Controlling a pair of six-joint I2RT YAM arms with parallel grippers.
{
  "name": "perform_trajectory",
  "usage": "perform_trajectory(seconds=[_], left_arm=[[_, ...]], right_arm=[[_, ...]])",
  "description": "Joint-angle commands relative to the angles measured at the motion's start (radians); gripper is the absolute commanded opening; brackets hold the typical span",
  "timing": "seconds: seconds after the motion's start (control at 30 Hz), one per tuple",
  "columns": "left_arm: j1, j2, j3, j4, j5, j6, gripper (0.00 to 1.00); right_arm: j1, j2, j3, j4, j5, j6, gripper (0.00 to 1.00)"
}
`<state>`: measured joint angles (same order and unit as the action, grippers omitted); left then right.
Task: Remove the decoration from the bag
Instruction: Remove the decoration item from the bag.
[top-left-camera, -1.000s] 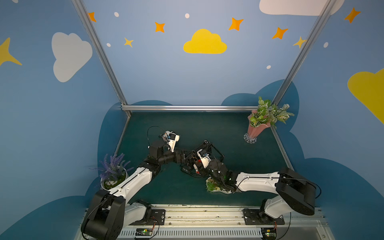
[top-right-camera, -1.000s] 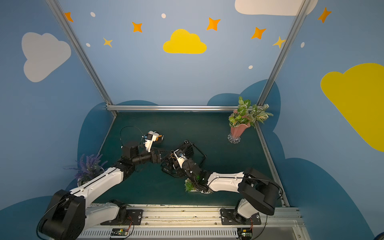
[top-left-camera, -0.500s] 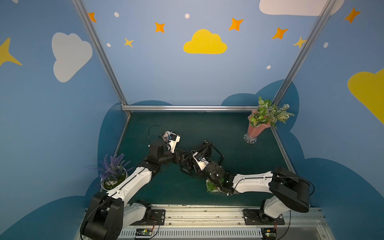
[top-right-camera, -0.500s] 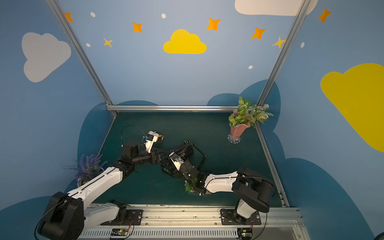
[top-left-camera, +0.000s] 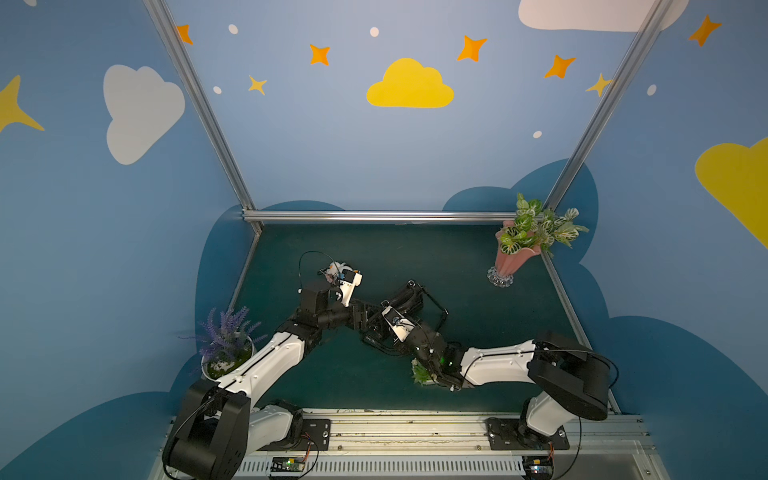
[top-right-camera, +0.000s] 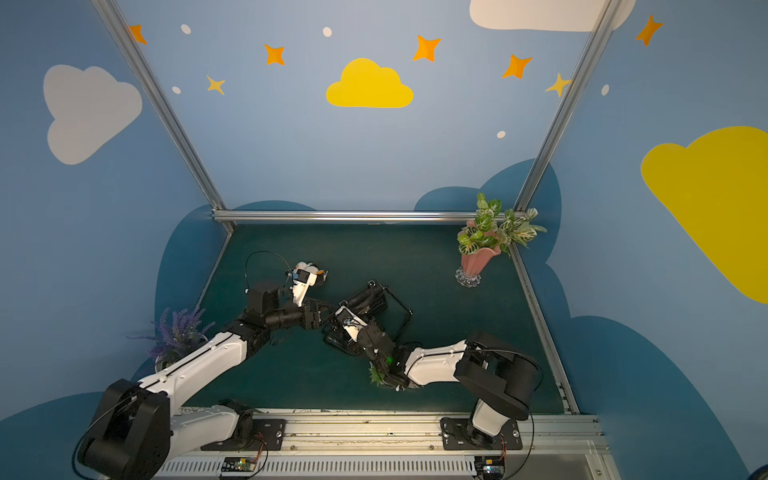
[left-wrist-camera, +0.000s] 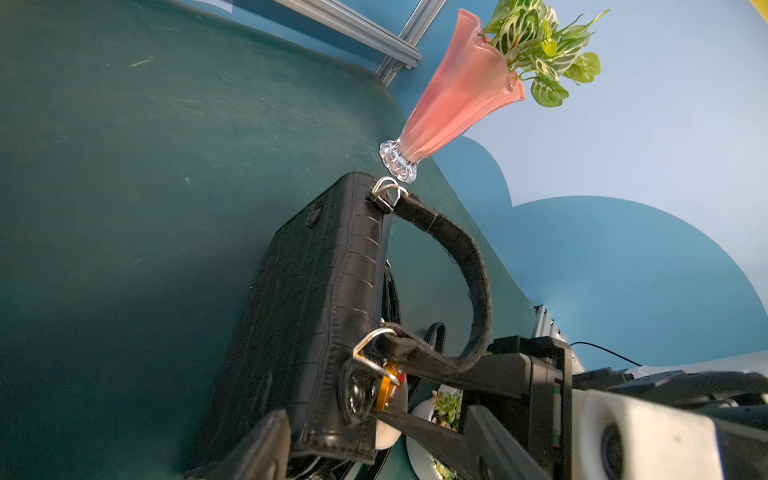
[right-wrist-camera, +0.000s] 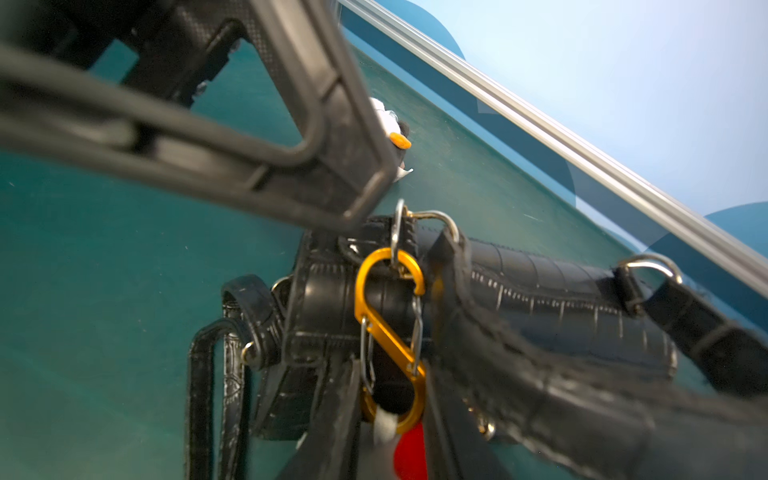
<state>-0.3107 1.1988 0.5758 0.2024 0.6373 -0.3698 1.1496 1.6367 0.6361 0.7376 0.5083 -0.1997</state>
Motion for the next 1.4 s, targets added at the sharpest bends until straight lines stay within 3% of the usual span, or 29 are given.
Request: perform_trajectory(seconds=[0.0, 0.3, 0.77, 0.93, 1.13, 1.37], left_arm=[[0.002, 0.004, 0.021, -0.023, 0.017, 0.01, 0.68], [0.001, 0.015, 0.022, -0.012, 0.03, -0.001, 0.62], [0.001, 0.004, 0.022, 0.0, 0.056, -0.014, 0.58], [0.002, -0.022, 0.015, -0.002, 0.041, -0.017, 0.58], [0.035, -0.097, -0.042, -0.027, -0.074, -0.059, 0.57], [0.054, -0.14, -0.071, -0.066, -0.074, -0.067, 0.57]], right_arm=[[0.01, -0.001, 0.03, 0.033, 0.009, -0.058, 0.31], [0.017, 0.024, 0.069, 0.022, 0.03, -0.139, 0.38], [0.018, 0.046, 0.081, 0.017, 0.047, -0.153, 0.16], [0.016, 0.039, 0.081, 0.019, 0.049, -0.171, 0.13], [0.015, 0.026, 0.083, 0.013, 0.023, -0.194, 0.09], [-0.007, -0.027, 0.096, -0.114, -0.074, -0.137, 0.09]])
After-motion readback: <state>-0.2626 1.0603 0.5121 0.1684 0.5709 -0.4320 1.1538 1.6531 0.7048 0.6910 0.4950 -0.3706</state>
